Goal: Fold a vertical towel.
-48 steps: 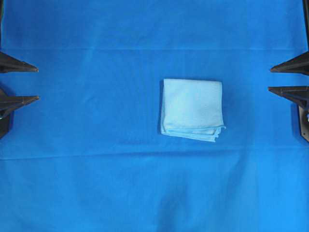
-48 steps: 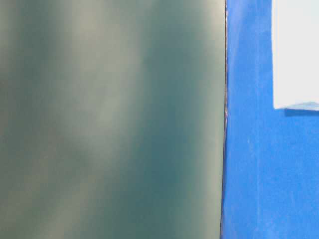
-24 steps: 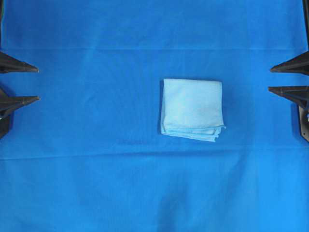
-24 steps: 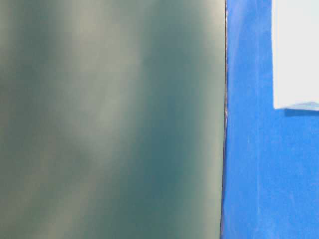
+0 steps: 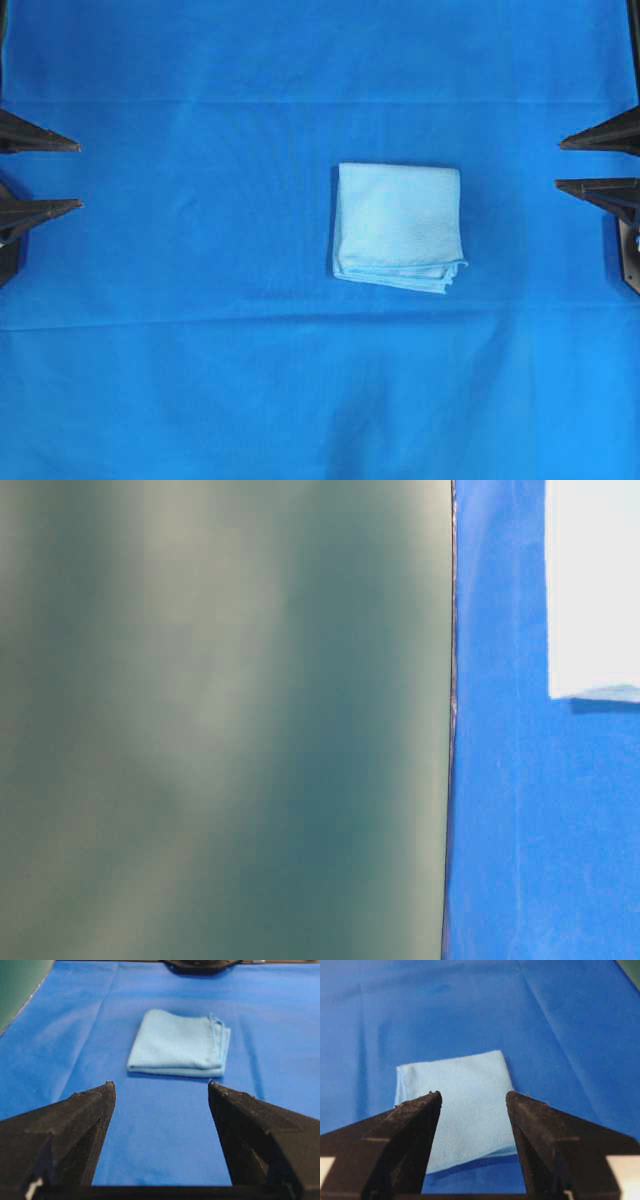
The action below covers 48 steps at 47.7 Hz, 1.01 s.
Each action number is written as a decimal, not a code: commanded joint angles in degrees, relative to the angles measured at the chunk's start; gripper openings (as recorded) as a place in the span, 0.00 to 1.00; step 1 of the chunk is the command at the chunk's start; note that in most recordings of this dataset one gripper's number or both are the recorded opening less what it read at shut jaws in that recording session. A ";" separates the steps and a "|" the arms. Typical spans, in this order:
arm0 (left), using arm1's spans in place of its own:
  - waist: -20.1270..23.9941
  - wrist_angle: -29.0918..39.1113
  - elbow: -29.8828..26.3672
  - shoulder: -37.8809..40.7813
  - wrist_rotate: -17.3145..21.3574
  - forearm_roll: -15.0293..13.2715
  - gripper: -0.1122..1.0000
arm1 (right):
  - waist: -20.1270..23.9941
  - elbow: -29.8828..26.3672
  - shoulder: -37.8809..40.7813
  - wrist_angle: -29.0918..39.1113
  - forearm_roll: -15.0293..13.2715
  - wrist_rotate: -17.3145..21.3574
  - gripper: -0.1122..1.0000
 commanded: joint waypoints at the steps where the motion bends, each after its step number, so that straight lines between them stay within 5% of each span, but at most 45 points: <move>1: 0.18 -0.18 -0.53 0.35 -0.09 0.00 0.74 | -0.18 -0.79 0.62 -0.35 0.00 0.09 0.64; 48: 0.18 -0.26 -0.53 0.35 -0.09 -0.09 0.74 | -0.18 -0.79 0.62 -0.26 0.00 0.18 0.64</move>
